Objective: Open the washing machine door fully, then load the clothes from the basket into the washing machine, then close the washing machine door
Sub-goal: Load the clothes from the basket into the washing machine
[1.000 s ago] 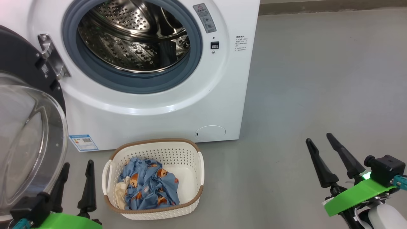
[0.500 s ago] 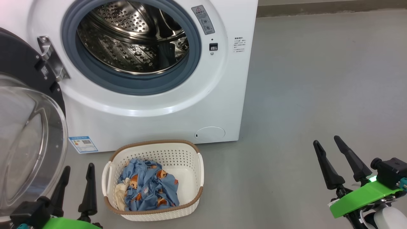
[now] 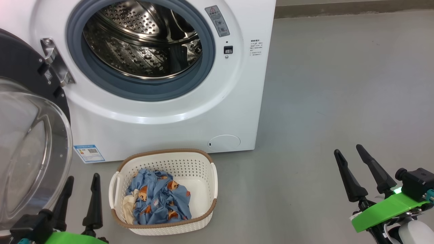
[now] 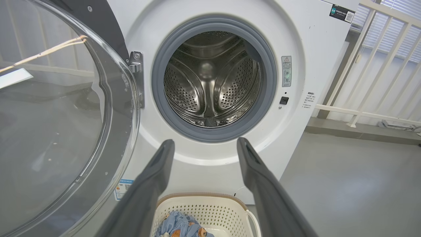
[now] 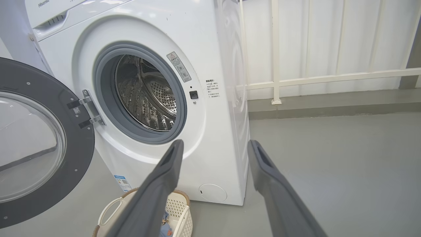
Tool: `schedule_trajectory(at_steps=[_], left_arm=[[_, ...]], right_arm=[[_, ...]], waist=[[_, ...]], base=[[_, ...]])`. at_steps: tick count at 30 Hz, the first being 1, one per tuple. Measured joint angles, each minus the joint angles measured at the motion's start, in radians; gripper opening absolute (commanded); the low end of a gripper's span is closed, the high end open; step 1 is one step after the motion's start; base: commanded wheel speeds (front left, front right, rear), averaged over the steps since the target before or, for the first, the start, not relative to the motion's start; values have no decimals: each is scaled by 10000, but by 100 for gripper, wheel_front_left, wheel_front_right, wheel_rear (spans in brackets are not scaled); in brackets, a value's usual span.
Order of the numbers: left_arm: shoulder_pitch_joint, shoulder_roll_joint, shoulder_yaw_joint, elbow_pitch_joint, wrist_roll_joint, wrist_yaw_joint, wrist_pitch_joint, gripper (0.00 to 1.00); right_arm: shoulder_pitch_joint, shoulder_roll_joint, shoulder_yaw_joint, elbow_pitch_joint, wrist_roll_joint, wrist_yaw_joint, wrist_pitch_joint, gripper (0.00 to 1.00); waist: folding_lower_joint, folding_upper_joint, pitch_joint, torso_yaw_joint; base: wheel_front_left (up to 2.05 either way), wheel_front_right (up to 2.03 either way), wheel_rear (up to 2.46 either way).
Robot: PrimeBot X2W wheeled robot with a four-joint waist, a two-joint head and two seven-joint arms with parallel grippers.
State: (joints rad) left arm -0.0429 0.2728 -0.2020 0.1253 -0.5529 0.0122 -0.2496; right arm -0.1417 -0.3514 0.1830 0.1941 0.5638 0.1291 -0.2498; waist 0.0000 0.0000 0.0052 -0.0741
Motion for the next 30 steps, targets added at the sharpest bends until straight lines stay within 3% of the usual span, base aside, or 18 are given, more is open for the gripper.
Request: schedule_trajectory(at_steps=[30], left_arm=[[-1,-146,84,90,134,-92,0,100]], right_arm=[[0,12,-17,-21,-4,0,0,100]], waist=[[0,0,46,56]], base=[[0,0,0]])
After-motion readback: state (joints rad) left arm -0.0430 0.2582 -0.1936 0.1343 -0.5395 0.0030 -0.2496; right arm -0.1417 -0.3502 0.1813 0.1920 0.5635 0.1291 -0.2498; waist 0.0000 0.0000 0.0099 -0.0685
